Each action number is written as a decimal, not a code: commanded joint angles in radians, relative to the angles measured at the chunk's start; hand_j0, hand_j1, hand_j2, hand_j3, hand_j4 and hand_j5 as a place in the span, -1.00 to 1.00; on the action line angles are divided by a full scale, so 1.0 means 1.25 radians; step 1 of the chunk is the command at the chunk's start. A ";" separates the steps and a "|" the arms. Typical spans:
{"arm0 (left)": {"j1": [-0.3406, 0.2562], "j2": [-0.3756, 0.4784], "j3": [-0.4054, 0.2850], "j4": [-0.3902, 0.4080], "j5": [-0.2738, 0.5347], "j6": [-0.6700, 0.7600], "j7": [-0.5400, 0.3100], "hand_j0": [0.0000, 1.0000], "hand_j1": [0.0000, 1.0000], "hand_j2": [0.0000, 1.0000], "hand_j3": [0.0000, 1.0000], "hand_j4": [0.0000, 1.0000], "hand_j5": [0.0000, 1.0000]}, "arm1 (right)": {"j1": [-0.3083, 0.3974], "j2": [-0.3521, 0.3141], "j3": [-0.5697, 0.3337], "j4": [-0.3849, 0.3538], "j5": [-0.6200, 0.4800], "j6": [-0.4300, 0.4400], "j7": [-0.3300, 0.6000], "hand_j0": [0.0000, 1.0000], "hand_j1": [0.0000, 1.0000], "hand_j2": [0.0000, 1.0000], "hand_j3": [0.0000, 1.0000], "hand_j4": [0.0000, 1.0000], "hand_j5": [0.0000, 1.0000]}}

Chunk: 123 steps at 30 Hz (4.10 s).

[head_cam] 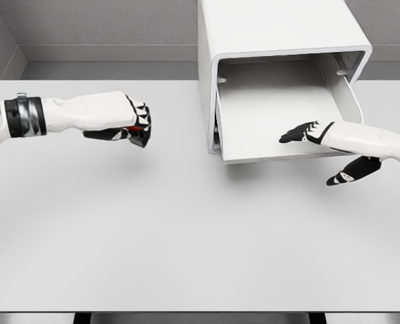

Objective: Slide open multi-storey tabletop storage cabinets and put open load switch and slide close multi-storey tabletop storage cabinets

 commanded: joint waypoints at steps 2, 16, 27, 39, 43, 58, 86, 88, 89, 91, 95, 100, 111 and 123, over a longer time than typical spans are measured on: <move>-0.006 -0.001 0.001 -0.012 0.005 0.001 0.000 -0.25 -0.25 -0.25 -0.25 -0.25 -0.25 | 0.002 0.008 0.000 0.010 -0.004 0.001 0.006 1.00 1.00 1.00 1.00 1.00 1.00; -0.058 -0.018 0.001 -0.045 0.006 0.001 0.000 -0.25 -0.25 -0.25 -0.25 -0.25 -0.25 | 0.026 -0.069 0.011 -0.069 -0.001 0.001 -0.020 1.00 1.00 1.00 1.00 1.00 1.00; -0.069 -0.024 0.004 -0.095 0.018 0.001 0.000 -0.25 -0.25 -0.25 -0.25 -0.25 -0.25 | 0.053 -0.108 0.021 -0.076 -0.001 0.001 -0.052 1.00 1.00 1.00 1.00 1.00 1.00; -0.099 -0.048 0.002 -0.110 0.030 0.001 0.000 -0.25 -0.25 -0.25 -0.25 -0.25 -0.25 | 0.043 -0.163 0.015 -0.078 -0.026 0.001 -0.122 1.00 1.00 1.00 1.00 1.00 1.00; -0.118 -0.055 0.004 -0.110 0.035 0.001 0.000 -0.25 -0.25 -0.25 -0.25 -0.25 -0.25 | 0.029 -0.155 0.015 -0.083 -0.026 0.001 -0.122 1.00 1.00 1.00 1.00 1.00 1.00; -0.167 -0.044 0.001 -0.132 0.072 0.001 0.001 -0.26 -0.26 -0.26 -0.26 -0.26 -0.26 | 0.017 -0.113 0.016 -0.084 -0.025 0.001 -0.119 1.00 1.00 1.00 1.00 1.00 1.00; -0.216 -0.242 0.000 -0.058 0.113 0.001 0.001 -0.27 -0.27 -0.27 -0.27 -0.27 -0.27 | -0.009 -0.057 0.021 -0.079 -0.002 0.001 -0.106 1.00 1.00 1.00 1.00 1.00 1.00; -0.216 -0.264 -0.006 -0.030 0.111 0.001 0.000 -0.27 -0.27 -0.27 -0.27 -0.27 -0.27 | -0.009 -0.059 0.021 -0.078 -0.002 0.001 -0.106 1.00 1.00 1.00 1.00 1.00 1.00; -0.216 -0.273 -0.009 -0.017 0.108 0.001 0.001 -0.27 -0.27 -0.27 -0.27 -0.27 -0.27 | -0.009 -0.060 0.021 -0.077 -0.002 0.001 -0.106 1.00 1.00 1.00 1.00 1.00 1.00; -0.215 -0.282 -0.009 0.004 0.104 0.001 0.000 -0.27 -0.27 -0.27 -0.27 -0.27 -0.27 | -0.009 -0.060 0.022 -0.076 -0.002 0.001 -0.106 1.00 1.00 1.00 1.00 1.00 1.00; -0.214 -0.311 -0.011 0.041 0.102 0.001 0.000 -0.27 -0.27 -0.27 -0.27 -0.27 -0.27 | -0.007 -0.061 0.022 -0.076 -0.002 0.001 -0.106 1.00 1.00 1.00 1.00 1.00 1.00; -0.211 -0.358 -0.014 0.102 0.080 0.001 0.000 -0.27 -0.27 -0.27 -0.27 -0.27 -0.27 | -0.006 -0.060 0.021 -0.076 -0.002 0.001 -0.101 1.00 1.00 1.00 1.00 1.00 1.00; -0.214 -0.440 -0.053 0.192 0.062 0.001 -0.001 -0.27 -0.27 -0.27 -0.27 -0.27 -0.27 | -0.005 -0.074 0.015 -0.074 -0.002 0.001 -0.101 1.00 1.00 1.00 1.00 1.00 1.00; -0.216 -0.477 -0.056 0.233 0.050 0.001 -0.001 -0.27 -0.27 -0.27 -0.27 -0.27 -0.27 | -0.005 -0.073 0.018 -0.074 -0.003 0.001 -0.101 1.00 1.00 1.00 1.00 1.00 1.00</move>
